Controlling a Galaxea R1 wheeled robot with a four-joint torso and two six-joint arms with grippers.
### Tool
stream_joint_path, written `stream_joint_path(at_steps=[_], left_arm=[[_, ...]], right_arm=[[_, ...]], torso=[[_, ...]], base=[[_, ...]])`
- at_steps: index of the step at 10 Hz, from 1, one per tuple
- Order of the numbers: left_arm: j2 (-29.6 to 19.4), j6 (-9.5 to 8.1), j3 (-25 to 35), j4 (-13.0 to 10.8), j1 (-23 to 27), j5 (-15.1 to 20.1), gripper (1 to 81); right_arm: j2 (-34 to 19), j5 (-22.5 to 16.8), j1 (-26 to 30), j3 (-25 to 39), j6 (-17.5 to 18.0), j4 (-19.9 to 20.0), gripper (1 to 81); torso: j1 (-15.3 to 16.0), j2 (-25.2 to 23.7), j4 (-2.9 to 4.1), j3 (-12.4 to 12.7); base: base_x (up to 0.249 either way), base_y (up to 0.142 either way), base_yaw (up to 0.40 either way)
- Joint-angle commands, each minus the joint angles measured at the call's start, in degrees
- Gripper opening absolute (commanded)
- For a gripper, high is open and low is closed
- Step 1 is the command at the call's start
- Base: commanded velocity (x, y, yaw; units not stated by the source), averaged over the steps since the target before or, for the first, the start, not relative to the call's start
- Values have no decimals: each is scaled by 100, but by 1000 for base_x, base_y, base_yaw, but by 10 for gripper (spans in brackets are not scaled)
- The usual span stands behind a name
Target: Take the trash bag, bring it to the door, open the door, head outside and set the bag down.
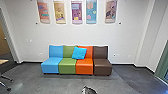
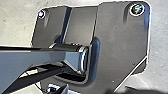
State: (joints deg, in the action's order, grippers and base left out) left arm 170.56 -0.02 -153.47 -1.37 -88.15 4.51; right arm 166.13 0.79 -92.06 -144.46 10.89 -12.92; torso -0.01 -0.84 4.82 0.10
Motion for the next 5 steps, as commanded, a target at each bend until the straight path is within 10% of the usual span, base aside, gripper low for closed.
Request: stream_joint_path(at_steps=[1,5], left_arm=[[-48,11,10,5,258,349,811],[-65,11,1,13,258,349,811]], right_arm=[[-87,-264,254,33,10,238,811],[-104,-281,254,33,-8,202,811]], torso=[[1,0,0,0],[1,0,0,0]], base=[[134,0,0],[134,0,0]])
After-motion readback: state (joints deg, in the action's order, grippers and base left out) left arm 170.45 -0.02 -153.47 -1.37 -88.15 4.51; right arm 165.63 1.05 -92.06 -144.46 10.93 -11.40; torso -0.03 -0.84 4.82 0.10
